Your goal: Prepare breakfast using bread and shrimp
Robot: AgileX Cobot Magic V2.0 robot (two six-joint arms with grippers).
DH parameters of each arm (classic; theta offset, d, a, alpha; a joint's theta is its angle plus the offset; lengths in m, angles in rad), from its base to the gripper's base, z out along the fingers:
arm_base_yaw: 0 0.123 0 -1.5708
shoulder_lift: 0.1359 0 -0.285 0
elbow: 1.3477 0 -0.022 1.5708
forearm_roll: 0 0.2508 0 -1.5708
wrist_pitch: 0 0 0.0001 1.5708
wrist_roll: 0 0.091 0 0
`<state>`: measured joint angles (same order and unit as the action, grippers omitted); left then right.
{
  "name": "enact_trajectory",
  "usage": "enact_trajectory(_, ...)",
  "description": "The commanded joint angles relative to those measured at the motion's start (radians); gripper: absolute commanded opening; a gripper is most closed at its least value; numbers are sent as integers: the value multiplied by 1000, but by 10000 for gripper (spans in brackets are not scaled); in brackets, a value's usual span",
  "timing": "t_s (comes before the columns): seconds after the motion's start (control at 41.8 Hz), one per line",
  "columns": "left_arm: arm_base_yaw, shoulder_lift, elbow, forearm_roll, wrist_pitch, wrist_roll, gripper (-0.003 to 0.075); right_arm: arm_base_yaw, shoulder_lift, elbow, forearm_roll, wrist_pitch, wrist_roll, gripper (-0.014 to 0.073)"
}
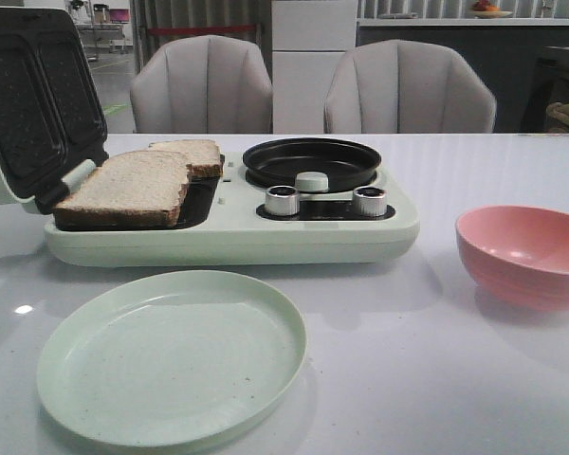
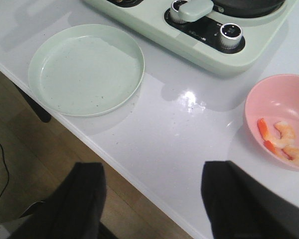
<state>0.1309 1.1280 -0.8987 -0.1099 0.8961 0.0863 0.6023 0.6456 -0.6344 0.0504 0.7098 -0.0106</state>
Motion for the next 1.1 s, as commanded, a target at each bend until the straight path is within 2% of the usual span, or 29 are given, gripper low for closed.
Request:
enact_trajectory(0.0, 153, 0, -61, -221, -116, 132, 104, -2, -3, -26, -4, -70, -1, 513)
enact_trajectory(0.12, 253, 59, -122, -464, -130, 293, 98, -2, -3, -26, -4, -70, -1, 513)
enact_trajectory(0.215, 274, 124, -187, -559, -156, 318, 98, -2, -3, -26, -4, -70, -1, 513)
enact_trajectory(0.574, 249, 399, -437, -571, -202, 318, 98, -2, -3, -26, -4, -70, -1, 513)
enact_trajectory(0.837, 147, 552, -592, -571, -203, 318, 98, -2, -3, -26, -4, -70, -1, 513)
enact_trajectory(1.076, 39, 590, -627, -629, -208, 323, 98, -2, -3, -26, -4, -70, -1, 513)
